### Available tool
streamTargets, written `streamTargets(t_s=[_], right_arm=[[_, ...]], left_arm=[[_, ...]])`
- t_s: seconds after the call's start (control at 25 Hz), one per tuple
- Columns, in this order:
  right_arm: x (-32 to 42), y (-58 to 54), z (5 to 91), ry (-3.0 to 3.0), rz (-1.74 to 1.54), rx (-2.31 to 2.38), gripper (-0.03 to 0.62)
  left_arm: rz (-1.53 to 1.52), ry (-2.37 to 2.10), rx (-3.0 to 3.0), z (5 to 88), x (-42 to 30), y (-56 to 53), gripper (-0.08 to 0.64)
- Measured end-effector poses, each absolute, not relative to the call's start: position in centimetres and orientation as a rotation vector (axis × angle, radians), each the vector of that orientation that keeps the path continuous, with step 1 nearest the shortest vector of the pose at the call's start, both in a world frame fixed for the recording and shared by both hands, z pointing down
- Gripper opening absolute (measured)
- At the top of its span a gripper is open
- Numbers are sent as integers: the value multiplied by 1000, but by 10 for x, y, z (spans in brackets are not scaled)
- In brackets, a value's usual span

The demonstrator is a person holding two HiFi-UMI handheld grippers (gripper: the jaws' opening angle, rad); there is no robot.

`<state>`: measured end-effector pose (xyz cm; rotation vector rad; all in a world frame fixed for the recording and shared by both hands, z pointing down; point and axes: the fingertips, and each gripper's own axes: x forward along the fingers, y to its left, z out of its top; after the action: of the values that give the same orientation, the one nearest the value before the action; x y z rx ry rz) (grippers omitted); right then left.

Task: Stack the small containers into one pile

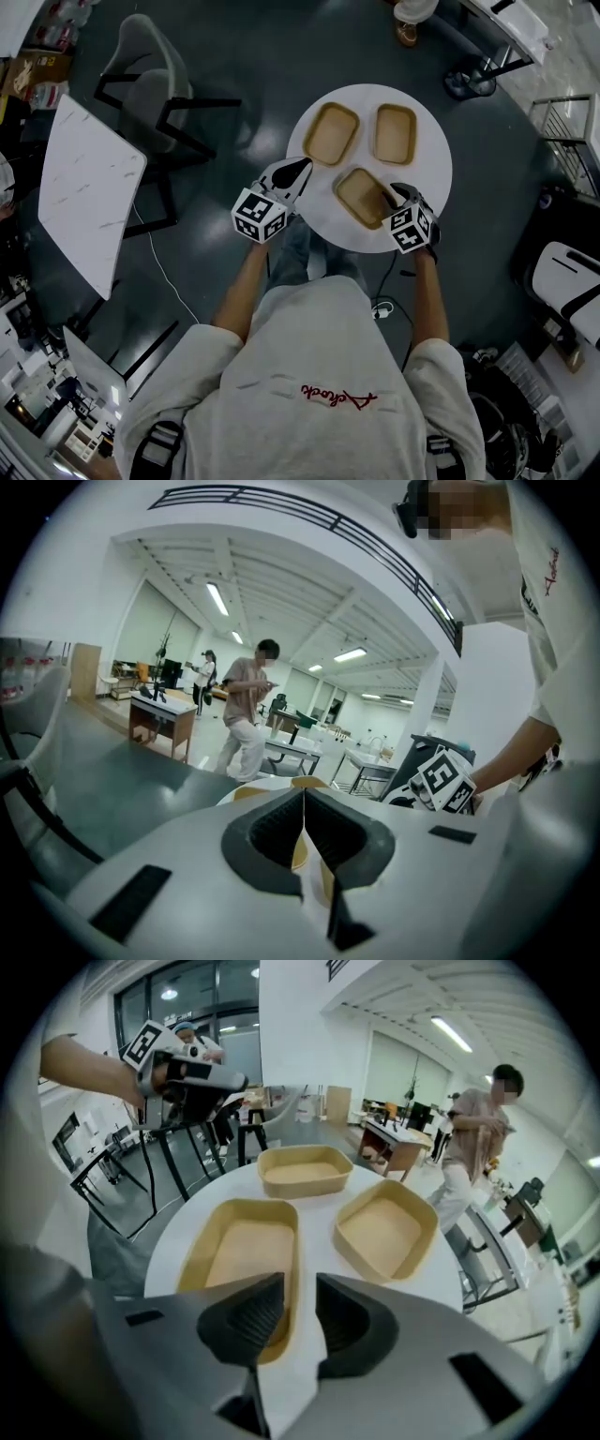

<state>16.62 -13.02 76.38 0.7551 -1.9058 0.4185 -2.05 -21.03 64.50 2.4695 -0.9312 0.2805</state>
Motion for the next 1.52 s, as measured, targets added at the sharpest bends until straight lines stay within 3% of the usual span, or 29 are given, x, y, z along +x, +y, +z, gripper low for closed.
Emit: streamTargets(t_s=[0.68, 1.52], right_arm=[[163, -118, 802, -1826, 520, 611, 34], [180, -125, 734, -1889, 483, 862, 25]], left_arm=[[262, -989, 2426, 651, -44, -208, 12], [224, -938, 2524, 607, -20, -212, 12]])
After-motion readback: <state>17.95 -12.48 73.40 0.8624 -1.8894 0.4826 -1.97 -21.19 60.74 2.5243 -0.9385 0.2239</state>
